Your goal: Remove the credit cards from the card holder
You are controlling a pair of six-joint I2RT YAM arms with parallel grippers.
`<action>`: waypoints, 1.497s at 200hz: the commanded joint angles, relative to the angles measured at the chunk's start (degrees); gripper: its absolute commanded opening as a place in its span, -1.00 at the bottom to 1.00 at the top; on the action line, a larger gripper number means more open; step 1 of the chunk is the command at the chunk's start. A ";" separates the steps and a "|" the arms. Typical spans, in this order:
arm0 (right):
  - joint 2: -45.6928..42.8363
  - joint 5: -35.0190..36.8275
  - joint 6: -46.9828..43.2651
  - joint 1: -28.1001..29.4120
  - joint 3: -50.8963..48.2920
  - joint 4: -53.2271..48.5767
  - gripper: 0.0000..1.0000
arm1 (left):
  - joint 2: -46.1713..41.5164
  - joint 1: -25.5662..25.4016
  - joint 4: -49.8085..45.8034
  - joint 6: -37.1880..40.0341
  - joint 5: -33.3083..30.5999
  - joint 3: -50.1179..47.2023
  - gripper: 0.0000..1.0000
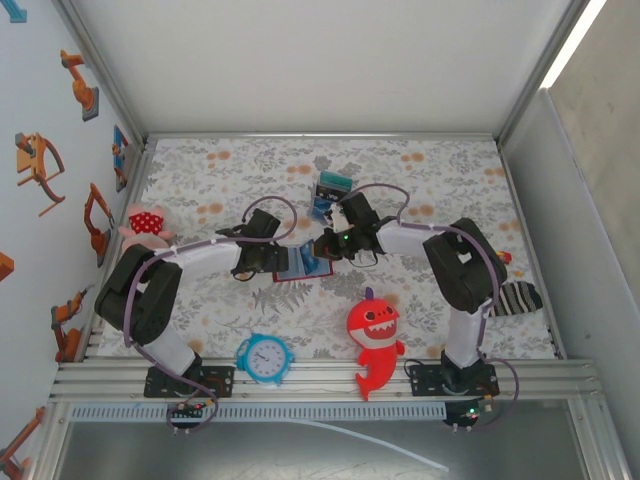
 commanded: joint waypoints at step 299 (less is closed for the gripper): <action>14.36 28.74 -59.79 -5.19 52.06 -47.92 -1.00 | -14.96 -0.31 -1.14 -3.12 -2.78 -2.74 0.94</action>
